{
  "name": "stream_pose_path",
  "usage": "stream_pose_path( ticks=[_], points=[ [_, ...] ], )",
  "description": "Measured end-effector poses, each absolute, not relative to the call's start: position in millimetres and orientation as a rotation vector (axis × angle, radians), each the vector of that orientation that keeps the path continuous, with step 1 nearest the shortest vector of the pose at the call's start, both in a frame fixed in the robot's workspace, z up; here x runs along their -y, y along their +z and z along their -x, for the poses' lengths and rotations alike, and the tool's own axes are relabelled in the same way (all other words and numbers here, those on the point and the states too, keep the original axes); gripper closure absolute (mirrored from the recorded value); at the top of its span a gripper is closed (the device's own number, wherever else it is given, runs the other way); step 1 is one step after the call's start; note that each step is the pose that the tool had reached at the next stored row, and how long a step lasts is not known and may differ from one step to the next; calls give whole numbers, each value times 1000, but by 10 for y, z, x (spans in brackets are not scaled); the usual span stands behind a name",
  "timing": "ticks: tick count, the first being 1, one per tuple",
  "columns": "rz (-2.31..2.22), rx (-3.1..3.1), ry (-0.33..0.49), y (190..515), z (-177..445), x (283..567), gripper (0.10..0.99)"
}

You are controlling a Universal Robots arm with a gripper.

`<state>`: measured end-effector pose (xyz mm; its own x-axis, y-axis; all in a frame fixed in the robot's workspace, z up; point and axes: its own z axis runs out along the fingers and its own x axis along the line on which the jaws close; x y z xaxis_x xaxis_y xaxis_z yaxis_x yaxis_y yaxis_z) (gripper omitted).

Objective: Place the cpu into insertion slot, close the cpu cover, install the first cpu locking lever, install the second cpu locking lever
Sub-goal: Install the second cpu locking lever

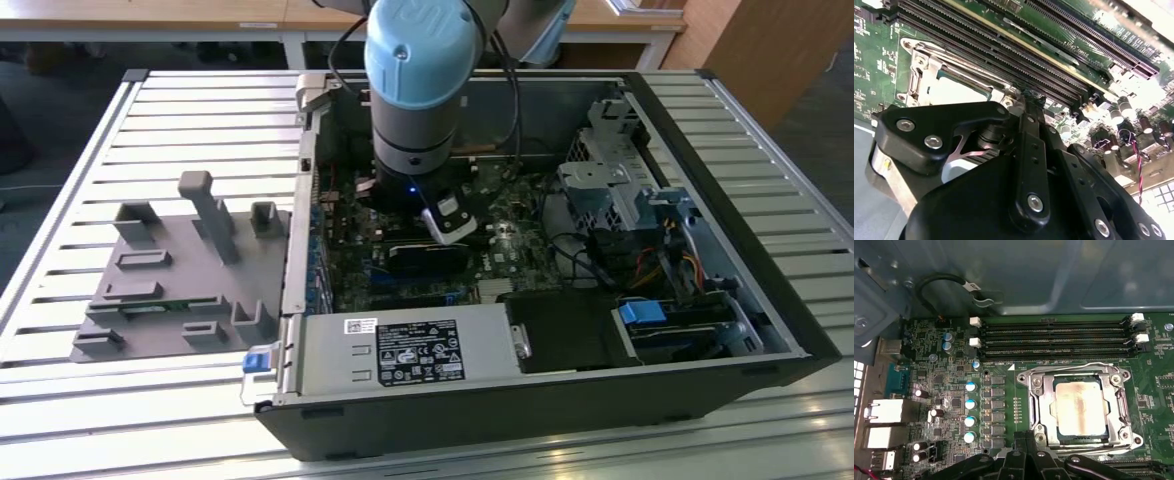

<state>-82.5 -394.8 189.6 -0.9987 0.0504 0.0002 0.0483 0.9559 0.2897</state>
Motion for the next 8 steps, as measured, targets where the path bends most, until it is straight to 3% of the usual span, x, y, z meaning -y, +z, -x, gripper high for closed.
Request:
stream_pose_path(
  ticks=[8],
  points=[
    [-78,-3100,459,2024,833,3948,973]
  ],
)
